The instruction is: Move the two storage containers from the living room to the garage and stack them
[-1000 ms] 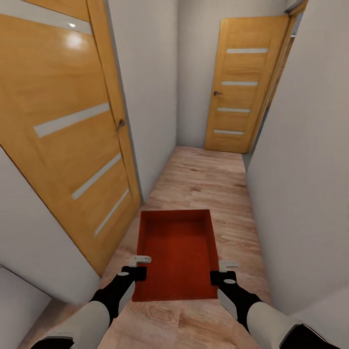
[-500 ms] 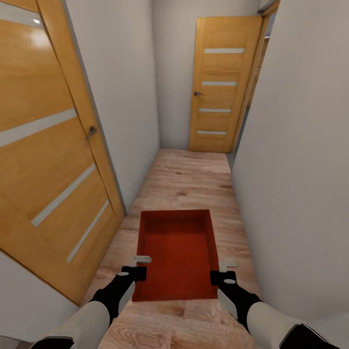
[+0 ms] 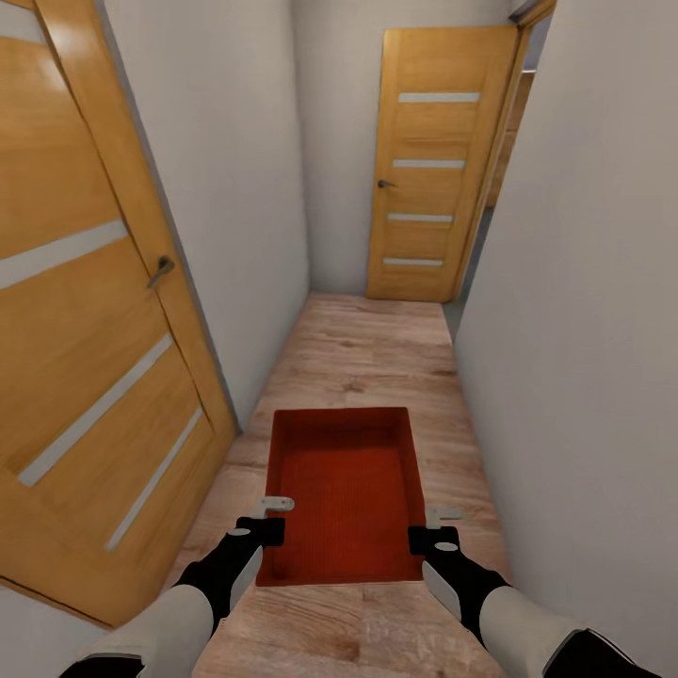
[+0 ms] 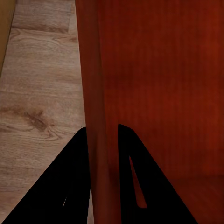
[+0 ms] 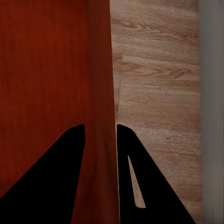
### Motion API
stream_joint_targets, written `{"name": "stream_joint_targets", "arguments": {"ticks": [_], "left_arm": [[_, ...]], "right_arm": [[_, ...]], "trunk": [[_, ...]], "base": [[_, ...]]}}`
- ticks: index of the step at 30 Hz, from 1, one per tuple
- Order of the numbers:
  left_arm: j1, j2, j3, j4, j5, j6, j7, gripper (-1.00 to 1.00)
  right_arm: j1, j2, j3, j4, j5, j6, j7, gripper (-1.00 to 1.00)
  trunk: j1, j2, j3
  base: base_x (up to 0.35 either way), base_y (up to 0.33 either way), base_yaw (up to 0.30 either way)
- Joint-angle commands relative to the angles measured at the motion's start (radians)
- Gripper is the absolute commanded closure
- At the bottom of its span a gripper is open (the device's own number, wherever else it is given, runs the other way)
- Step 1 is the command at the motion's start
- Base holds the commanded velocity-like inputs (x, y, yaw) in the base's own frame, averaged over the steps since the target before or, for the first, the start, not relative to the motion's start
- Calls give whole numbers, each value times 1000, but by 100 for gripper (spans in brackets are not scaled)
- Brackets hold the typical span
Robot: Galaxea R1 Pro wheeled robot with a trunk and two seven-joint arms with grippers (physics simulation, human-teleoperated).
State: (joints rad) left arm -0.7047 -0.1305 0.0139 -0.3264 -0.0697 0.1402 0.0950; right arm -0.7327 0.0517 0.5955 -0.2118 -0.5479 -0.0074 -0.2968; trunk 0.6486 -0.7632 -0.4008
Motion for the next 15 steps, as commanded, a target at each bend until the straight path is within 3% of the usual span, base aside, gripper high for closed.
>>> {"name": "stream_joint_targets", "arguments": {"ticks": [1,15], "left_arm": [[1,-3,-18,6,2,6,8,100],[1,-3,-18,7,2,7,8,100]], "right_arm": [[-2,0,-10,-1,14,-3,-10,100],[-2,0,-9,-1,14,-3,-10,100]], "trunk": [[1,-1,-1],[1,-1,-1]], "base": [[323,0,0],[323,0,0]]}}
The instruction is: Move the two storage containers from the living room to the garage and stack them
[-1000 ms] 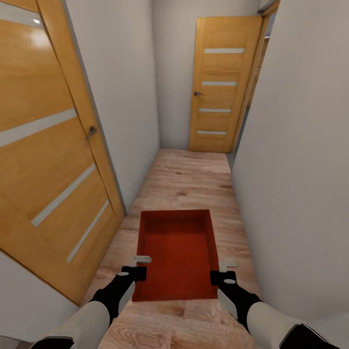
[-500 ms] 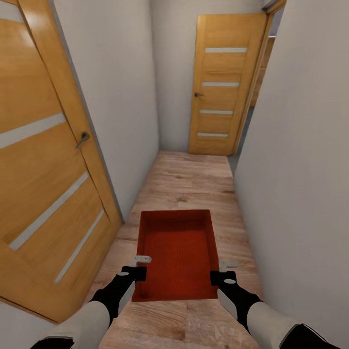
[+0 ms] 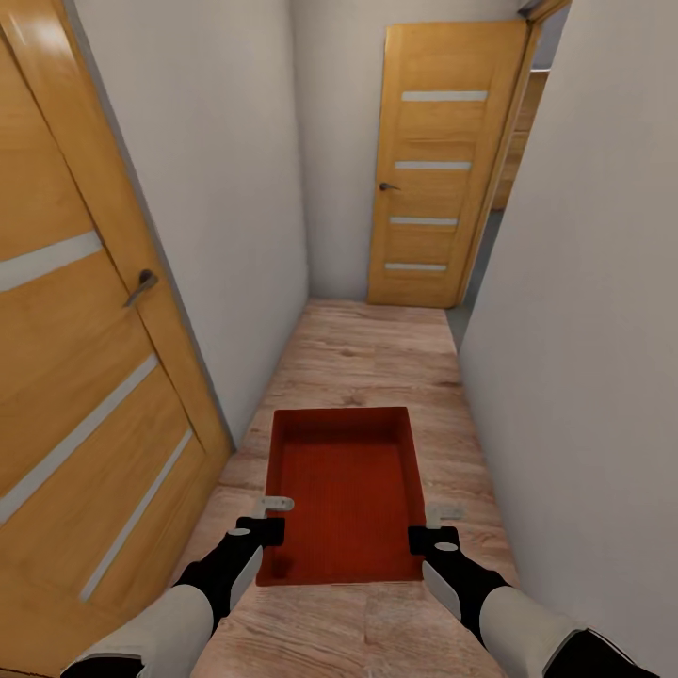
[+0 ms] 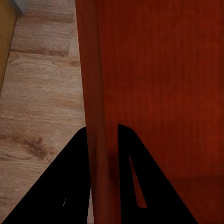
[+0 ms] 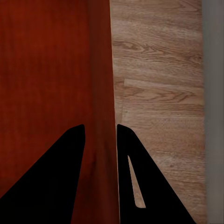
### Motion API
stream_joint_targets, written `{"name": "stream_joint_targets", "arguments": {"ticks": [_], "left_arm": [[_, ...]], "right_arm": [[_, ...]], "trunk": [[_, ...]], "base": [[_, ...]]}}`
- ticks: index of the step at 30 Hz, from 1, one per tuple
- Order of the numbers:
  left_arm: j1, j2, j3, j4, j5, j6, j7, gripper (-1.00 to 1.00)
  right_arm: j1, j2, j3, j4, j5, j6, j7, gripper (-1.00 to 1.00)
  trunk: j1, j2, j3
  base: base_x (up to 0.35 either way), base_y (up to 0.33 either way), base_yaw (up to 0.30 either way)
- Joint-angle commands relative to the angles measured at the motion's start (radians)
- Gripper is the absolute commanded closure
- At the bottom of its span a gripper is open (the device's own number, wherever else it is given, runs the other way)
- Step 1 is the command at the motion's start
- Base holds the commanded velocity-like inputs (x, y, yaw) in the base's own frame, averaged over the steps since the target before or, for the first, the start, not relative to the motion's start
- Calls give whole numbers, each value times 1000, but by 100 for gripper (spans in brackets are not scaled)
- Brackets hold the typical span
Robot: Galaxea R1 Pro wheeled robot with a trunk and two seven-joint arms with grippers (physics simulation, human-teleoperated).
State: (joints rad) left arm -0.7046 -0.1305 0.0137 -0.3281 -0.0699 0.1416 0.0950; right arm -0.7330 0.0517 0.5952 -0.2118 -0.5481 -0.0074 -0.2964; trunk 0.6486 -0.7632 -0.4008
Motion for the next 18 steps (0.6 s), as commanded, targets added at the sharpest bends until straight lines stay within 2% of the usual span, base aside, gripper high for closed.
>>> {"name": "stream_joint_targets", "arguments": {"ticks": [1,8,18], "left_arm": [[1,-3,-18,9,2,6,8,100],[1,-3,-18,9,2,6,8,100],[1,-3,-18,9,2,5,8,100]], "right_arm": [[-2,0,-9,-1,14,-3,-10,100],[-2,0,-9,-1,14,-3,-10,100],[-2,0,-9,-1,14,-3,-10,100]], "trunk": [[1,-1,-1],[1,-1,-1],[1,-1,-1]], "base": [[323,0,0],[323,0,-25],[323,0,-204]]}}
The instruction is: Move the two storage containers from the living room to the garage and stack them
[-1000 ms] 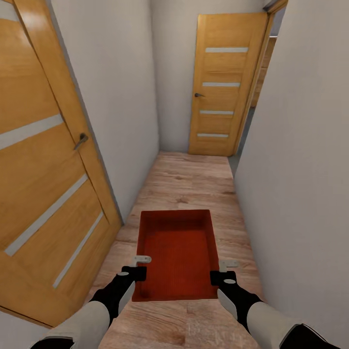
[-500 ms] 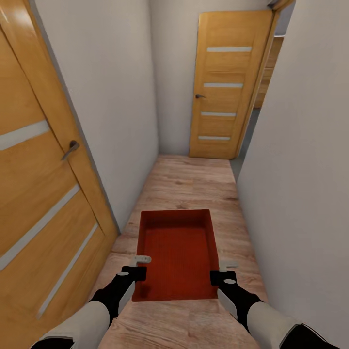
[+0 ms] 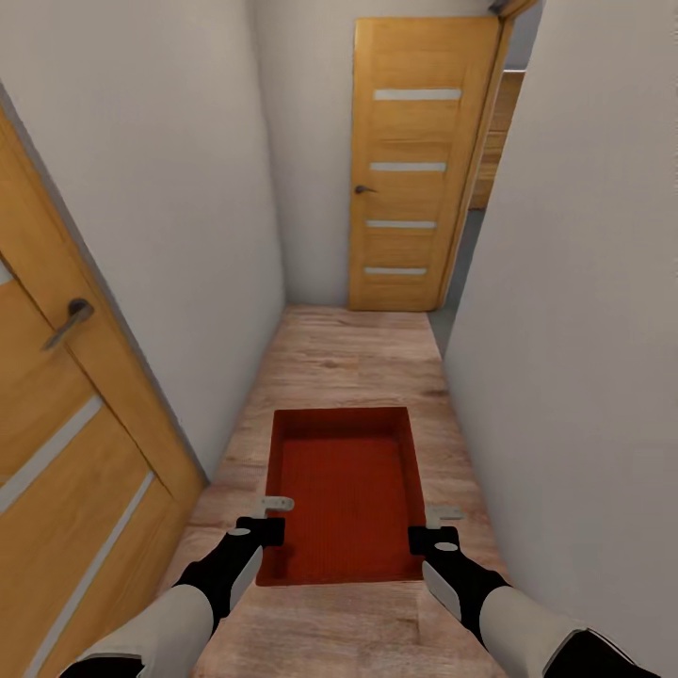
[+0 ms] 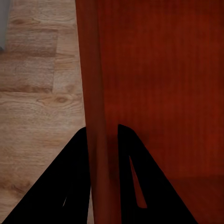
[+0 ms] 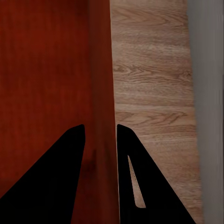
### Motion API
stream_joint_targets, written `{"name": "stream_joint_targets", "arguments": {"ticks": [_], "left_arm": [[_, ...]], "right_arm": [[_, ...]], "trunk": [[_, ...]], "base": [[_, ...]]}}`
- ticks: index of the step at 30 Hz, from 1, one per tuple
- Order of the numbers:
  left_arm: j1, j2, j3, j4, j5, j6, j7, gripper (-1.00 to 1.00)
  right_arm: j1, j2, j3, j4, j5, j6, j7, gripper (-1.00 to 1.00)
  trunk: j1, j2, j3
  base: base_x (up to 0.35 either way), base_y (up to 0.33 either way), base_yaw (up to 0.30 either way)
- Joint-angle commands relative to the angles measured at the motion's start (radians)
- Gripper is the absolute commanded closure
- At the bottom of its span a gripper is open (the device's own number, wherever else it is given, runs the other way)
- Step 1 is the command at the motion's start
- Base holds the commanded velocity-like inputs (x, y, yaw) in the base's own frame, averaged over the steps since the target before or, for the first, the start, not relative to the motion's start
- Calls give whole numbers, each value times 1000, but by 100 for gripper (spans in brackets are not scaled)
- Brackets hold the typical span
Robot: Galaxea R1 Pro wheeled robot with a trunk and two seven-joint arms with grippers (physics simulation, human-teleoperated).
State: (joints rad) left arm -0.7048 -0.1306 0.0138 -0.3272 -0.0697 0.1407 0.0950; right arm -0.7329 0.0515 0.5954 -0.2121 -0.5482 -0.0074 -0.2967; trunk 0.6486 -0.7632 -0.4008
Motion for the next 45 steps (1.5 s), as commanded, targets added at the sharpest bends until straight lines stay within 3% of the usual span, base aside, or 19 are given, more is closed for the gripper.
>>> {"name": "stream_joint_targets", "arguments": {"ticks": [1,45], "left_arm": [[1,-3,-18,8,2,6,8,100],[1,-3,-18,9,2,7,8,100]], "right_arm": [[-2,1,-9,-1,14,-3,-10,100],[-2,1,-8,-1,14,-3,-10,100]], "trunk": [[1,-1,-1],[1,-1,-1]], "base": [[323,0,-168],[323,0,-7]]}}
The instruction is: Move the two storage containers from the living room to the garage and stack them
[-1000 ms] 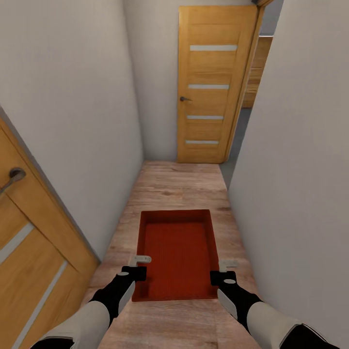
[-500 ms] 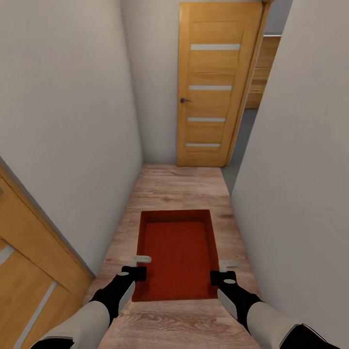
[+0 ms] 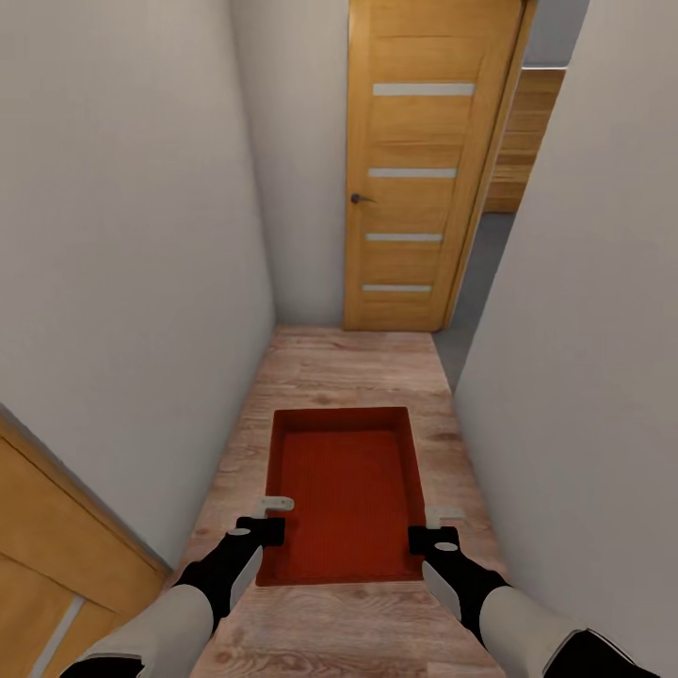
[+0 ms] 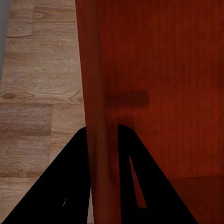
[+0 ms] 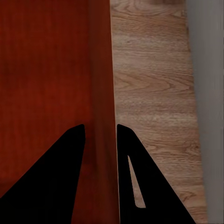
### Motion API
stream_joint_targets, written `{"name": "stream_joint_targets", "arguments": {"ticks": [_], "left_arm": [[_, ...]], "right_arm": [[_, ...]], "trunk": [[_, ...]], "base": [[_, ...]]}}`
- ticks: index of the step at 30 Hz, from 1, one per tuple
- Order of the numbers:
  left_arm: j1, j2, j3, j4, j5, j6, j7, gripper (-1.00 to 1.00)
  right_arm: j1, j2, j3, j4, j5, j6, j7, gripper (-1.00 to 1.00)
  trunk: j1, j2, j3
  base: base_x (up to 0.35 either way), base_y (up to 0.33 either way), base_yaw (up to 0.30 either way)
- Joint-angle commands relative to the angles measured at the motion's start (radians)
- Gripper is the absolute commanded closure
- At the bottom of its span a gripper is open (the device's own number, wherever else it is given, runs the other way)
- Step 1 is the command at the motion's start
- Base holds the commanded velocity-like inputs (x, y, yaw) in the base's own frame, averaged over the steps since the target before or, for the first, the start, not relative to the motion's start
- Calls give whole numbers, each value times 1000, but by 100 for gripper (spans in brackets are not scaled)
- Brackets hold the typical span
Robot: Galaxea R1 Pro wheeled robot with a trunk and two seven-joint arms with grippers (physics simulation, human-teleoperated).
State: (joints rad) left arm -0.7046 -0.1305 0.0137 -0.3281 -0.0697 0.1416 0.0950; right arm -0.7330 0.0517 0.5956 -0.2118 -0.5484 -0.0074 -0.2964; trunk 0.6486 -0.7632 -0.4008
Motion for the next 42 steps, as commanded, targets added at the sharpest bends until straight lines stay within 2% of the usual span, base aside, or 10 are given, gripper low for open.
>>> {"name": "stream_joint_targets", "arguments": {"ticks": [1,42], "left_arm": [[1,-3,-19,10,2,6,8,100],[1,-3,-18,10,2,9,7,100]], "right_arm": [[-2,0,-8,-1,15,-3,-10,100],[-2,0,-8,-1,15,-3,-10,100]], "trunk": [[1,-1,-1],[1,-1,-1]], "base": [[323,0,0],[323,0,0]]}}
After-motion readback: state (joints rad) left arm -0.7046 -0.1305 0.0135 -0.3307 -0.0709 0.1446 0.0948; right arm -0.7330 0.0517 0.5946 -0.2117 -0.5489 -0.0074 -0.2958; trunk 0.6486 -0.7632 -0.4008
